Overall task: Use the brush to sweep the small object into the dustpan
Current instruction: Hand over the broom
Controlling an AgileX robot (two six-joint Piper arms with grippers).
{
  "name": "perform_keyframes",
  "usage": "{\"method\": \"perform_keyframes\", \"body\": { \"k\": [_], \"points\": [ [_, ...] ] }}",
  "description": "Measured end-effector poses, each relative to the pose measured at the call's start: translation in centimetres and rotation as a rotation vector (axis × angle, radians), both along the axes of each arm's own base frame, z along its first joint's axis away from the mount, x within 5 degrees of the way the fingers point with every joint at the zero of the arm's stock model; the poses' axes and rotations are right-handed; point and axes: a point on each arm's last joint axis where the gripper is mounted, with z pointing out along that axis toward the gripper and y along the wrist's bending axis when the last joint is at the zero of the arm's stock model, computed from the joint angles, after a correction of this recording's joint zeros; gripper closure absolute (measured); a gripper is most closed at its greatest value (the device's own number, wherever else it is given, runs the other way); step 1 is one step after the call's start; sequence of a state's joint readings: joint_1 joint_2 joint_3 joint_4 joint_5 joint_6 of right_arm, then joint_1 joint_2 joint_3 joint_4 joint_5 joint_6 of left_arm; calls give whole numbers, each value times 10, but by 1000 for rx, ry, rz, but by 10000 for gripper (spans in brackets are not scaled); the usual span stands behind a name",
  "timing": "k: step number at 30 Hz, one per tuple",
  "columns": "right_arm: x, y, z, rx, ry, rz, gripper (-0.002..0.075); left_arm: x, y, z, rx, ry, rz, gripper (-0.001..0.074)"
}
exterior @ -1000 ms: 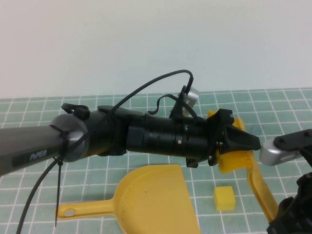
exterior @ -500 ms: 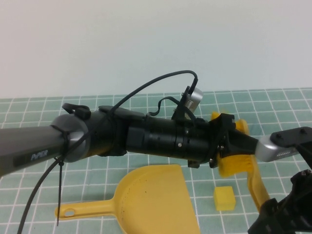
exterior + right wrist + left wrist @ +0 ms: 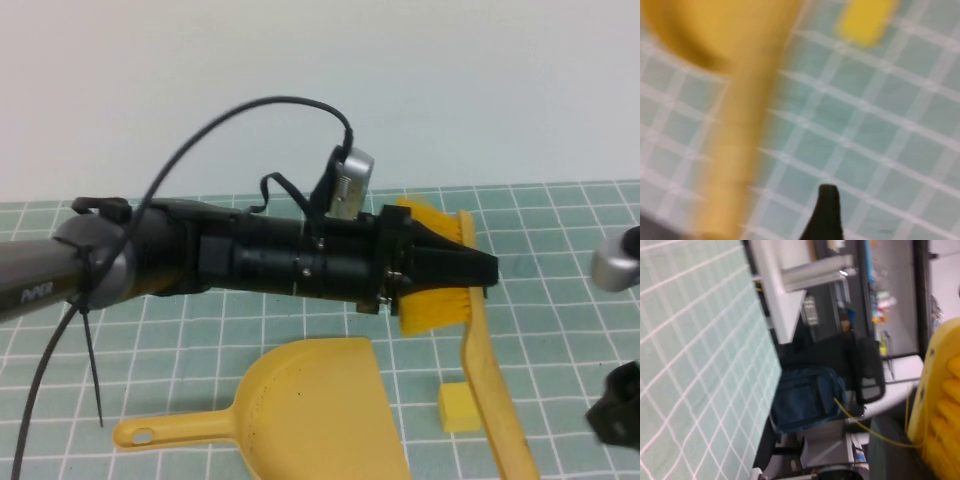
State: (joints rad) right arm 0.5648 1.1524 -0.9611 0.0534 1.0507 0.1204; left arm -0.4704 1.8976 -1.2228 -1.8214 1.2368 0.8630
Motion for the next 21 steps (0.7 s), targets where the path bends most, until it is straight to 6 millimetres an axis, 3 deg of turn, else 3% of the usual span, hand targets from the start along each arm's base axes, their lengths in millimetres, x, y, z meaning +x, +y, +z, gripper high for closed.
{"method": "perform_keyframes", "body": {
  "k": [4,7,15,21],
  "points": [
    [-3,-10,7,-57,-54,-15,124,1,6,3,-40,-43,-22,735],
    [-8,-4,8,2,-19,56,128,0,6,3,-38,-69,-26,735],
    [-20,26,20,366,57,244,129,-11,9,-4,95,-156,-137,735],
    [-13,20,40,677,41,339,130,-14,10,8,65,-182,-121,735]
  ]
}}
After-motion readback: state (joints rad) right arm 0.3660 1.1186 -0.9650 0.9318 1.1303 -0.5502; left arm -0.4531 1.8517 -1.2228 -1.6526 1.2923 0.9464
